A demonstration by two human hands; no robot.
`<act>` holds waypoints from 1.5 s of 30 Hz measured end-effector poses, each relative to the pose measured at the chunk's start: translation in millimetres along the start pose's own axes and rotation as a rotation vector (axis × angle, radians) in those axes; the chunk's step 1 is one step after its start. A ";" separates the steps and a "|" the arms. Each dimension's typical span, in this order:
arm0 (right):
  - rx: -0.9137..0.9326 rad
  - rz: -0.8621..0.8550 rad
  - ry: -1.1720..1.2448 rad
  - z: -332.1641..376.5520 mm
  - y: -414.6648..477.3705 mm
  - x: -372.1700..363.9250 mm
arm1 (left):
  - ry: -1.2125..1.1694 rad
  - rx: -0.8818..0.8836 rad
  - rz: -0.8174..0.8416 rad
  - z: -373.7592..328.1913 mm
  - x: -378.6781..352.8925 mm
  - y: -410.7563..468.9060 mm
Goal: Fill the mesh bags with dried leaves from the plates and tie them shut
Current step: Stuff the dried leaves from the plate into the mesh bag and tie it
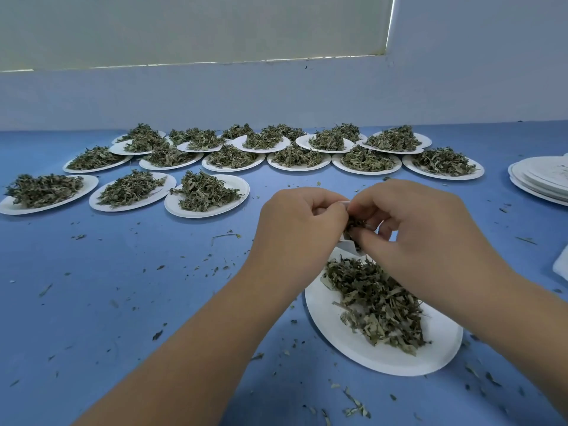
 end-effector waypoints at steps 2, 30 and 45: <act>0.011 -0.005 -0.025 -2.0 -0.2 -2.0 | 0.003 0.011 0.004 -0.1 -0.2 0.1; 0.327 0.040 0.042 -8.5 -0.1 3.6 | -0.038 0.003 -0.110 -7.6 15.9 4.7; 0.397 0.170 -0.134 -6.0 1.4 4.7 | -0.016 -0.058 -0.010 -13.7 8.8 -1.1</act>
Point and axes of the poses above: each hand's wrist, its own y-axis towards the middle knuckle, its own x-axis out of the back of the hand, z = x × y, the point moved 1 cm from there along y, towards the middle knuckle, and after that the axes turned 11 degrees about -z, right-handed, at the moved point
